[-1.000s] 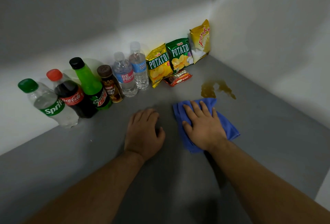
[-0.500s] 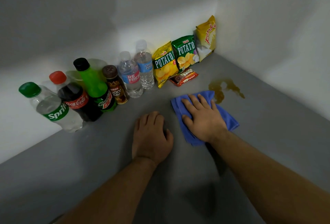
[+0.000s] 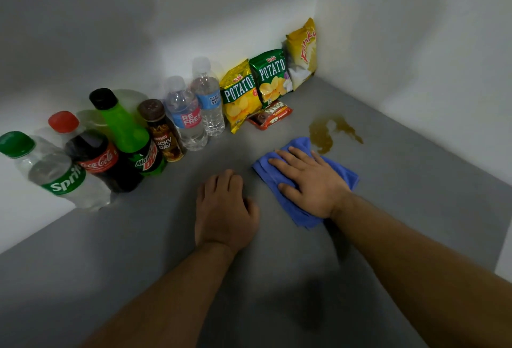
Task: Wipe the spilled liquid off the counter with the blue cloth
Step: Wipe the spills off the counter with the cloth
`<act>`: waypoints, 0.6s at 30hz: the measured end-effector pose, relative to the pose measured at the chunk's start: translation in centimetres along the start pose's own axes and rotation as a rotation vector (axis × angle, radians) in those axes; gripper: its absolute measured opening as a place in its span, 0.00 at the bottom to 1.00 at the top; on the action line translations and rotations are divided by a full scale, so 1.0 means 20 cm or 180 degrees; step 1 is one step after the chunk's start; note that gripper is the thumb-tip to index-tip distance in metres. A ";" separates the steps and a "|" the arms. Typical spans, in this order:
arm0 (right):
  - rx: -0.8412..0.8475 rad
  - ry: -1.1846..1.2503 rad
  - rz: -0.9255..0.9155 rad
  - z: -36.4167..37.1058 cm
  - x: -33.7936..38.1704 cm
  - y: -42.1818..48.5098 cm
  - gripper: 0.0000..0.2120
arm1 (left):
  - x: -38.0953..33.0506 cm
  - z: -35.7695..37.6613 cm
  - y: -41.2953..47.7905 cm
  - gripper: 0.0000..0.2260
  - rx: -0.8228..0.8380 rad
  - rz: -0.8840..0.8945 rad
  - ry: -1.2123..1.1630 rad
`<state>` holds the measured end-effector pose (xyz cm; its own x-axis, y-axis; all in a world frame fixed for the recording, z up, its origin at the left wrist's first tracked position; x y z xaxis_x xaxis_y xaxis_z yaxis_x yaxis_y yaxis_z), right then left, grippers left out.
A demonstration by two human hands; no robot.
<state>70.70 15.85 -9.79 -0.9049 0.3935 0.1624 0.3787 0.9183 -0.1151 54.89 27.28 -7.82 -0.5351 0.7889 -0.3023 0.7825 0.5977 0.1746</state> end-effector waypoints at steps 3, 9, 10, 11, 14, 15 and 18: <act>-0.0167 0.0077 0.0294 0.02 0.07 0.02 0.30 | 0.00 0.00 0.00 0.15 0.0047 -0.0016 0.0034; -0.0278 0.0304 0.0215 0.06 0.15 -0.22 0.30 | -0.01 -0.02 -0.01 0.14 0.0020 -0.0066 0.0001; -0.0265 0.0432 0.0190 0.05 0.15 -0.26 0.30 | -0.01 -0.02 -0.01 0.15 0.0041 -0.0078 -0.0016; -0.0268 0.0598 0.0166 0.04 0.15 -0.29 0.30 | -0.02 -0.02 -0.02 0.16 0.0062 -0.0085 -0.0026; -0.0474 0.1249 0.0149 -0.04 0.12 -0.43 0.25 | -0.03 -0.03 -0.02 0.17 0.0166 -0.0101 -0.0117; -0.0603 0.1401 0.0098 -0.08 0.10 -0.49 0.23 | -0.03 -0.03 -0.02 0.16 0.0208 -0.0132 -0.0147; -0.0832 0.1699 0.0019 -0.14 0.02 -0.64 0.15 | -0.05 -0.05 -0.03 0.16 0.0149 -0.0261 -0.0228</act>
<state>66.06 4.46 -5.54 -0.7052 0.3034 0.6408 0.4801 0.8694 0.1167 54.68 26.22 -6.57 -0.5751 0.7243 -0.3803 0.7519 0.6512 0.1031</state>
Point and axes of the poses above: each hand's wrist, its own y-axis towards the middle knuckle, its own z-axis out of the palm, x = y × z, the point moved 8 cm from there along y, towards the middle knuckle, and after that the axes turned 2 degrees about -z, right-handed, at the moved point
